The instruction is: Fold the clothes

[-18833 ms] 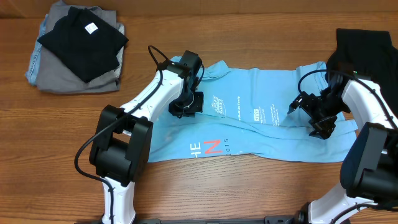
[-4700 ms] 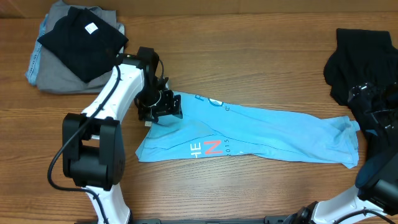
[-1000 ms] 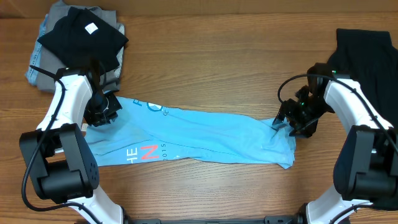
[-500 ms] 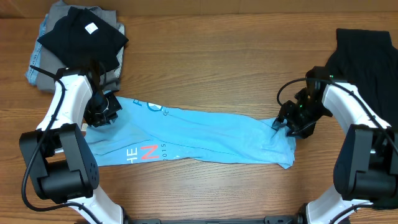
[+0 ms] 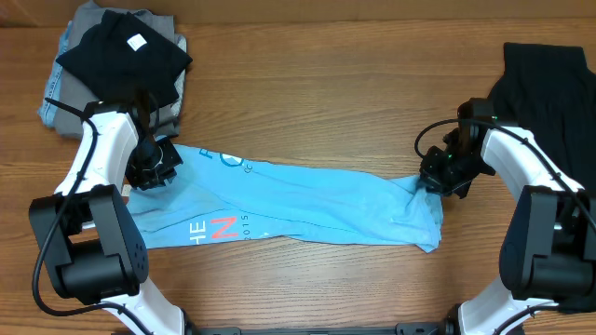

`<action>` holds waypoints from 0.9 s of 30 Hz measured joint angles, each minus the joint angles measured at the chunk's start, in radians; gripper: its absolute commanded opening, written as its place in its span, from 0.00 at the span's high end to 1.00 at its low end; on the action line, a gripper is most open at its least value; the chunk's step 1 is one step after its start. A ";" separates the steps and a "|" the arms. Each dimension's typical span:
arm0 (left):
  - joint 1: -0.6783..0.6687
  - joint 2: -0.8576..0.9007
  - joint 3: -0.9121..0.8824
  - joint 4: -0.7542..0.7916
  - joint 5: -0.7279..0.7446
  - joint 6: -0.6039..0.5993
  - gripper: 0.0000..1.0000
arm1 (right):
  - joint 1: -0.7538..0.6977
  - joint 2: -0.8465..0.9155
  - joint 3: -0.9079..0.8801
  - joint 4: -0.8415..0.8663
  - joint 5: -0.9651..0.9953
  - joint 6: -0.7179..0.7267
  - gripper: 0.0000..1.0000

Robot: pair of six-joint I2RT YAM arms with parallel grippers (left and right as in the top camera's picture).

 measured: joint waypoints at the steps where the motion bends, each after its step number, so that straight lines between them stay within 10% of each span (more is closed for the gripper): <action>1: 0.000 0.000 0.000 0.000 0.000 0.001 0.86 | 0.000 0.000 0.000 0.008 0.002 0.002 0.96; 23: 0.000 0.000 0.000 0.008 0.000 0.000 0.86 | -0.097 0.000 0.013 0.084 0.217 0.145 0.94; 27: 0.000 0.000 0.000 0.020 0.009 0.000 0.87 | -0.161 0.000 0.047 0.022 0.233 0.151 0.30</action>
